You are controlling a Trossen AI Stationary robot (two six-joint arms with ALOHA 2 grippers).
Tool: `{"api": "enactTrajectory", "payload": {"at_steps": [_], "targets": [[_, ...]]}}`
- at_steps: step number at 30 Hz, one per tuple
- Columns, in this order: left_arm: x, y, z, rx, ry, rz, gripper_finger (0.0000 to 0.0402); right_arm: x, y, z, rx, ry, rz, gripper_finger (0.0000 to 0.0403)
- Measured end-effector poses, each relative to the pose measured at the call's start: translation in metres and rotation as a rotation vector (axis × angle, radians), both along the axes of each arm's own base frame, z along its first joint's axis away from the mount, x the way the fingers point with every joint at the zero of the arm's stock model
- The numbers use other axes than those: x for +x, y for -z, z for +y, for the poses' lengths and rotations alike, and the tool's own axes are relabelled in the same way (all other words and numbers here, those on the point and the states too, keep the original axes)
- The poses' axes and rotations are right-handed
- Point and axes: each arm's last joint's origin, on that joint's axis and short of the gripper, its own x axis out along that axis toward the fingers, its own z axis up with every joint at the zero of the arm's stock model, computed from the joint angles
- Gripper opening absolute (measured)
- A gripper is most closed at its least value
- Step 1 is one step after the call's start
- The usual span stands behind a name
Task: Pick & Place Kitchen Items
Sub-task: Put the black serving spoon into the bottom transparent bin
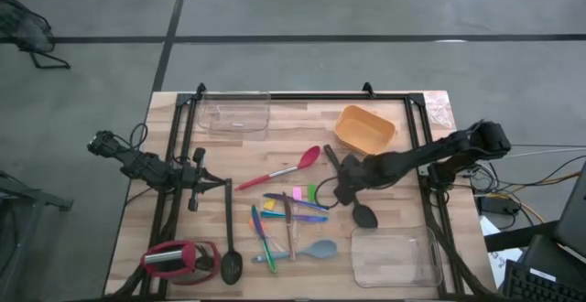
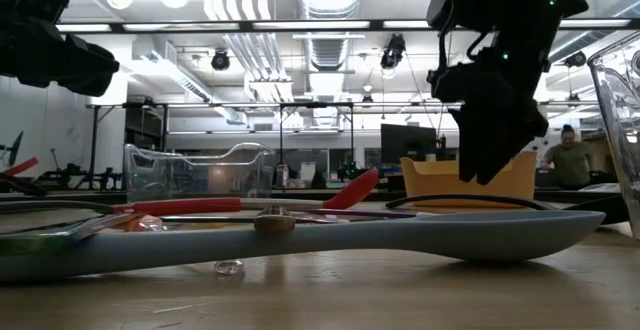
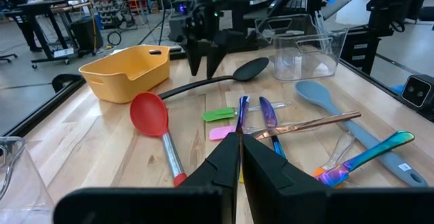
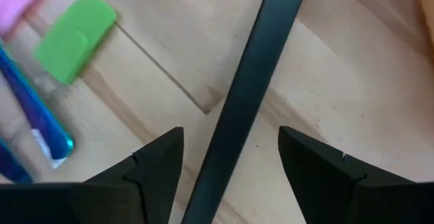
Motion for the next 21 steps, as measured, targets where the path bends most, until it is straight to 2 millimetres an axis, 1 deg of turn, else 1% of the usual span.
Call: {"api": "enactTrajectory", "payload": {"at_steps": [7,14,21], "targets": [[0.000,0.000,0.000,0.000,0.000,0.000,0.0023,0.004,0.015,0.001,-0.006,0.000,0.048,0.0212],[0.000,0.000,0.000,-0.001,0.000,-0.001,0.0023,0.006,0.024,0.001,-0.009,-0.001,0.073,0.0190],[0.000,0.000,0.000,-0.001,0.000,-0.002,0.0023,0.007,0.028,0.001,-0.016,-0.021,0.085,0.0147]]}}
